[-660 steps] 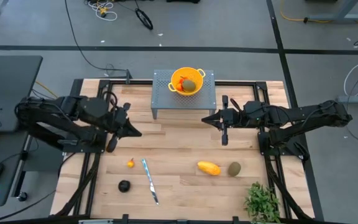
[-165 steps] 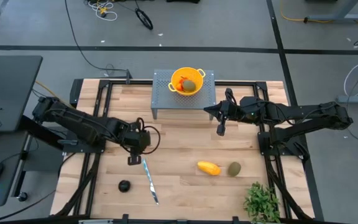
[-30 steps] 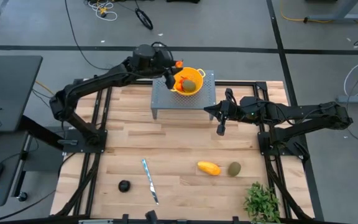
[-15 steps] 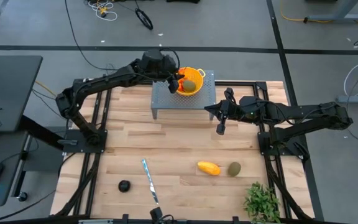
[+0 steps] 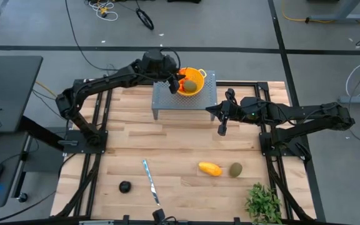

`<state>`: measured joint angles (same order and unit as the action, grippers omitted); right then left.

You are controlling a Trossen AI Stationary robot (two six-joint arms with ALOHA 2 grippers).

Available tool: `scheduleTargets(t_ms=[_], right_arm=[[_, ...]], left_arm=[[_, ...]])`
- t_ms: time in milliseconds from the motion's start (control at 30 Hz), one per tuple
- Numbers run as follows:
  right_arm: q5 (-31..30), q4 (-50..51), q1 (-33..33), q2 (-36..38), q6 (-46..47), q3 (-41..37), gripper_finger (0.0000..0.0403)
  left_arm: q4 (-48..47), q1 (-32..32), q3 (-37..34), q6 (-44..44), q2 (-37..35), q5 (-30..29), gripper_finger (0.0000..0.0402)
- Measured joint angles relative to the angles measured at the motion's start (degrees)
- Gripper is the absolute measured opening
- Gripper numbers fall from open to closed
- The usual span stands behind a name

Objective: Pick & Place Fruit
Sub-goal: Put the pear into the yellow colander bowl on the shelf

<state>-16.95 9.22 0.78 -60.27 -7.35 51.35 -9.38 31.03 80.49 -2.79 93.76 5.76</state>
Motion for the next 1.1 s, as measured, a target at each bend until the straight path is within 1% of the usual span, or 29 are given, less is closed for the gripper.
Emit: scheduleTargets(t_ms=[333,900,1000,1100], right_arm=[[0.0,0.0,0.0,0.0,0.0,0.0,0.0022],[0.0,0.0,0.0,0.0,0.0,0.0,0.0022],[0.0,0.0,0.0,0.0,0.0,0.0,0.0022],[0.0,0.0,0.0,0.0,0.0,0.0,0.0022]], left_arm=[[0.3,-0.1,-3.6,1.5,0.0,-0.1,0.0139],[3.0,-0.2,-3.8,1.5,0.0,0.0,0.014],[2.9,-0.2,-3.8,1.5,0.0,0.0,0.0149],[2.9,-0.3,-3.8,1.5,0.0,-0.4,0.0172]])
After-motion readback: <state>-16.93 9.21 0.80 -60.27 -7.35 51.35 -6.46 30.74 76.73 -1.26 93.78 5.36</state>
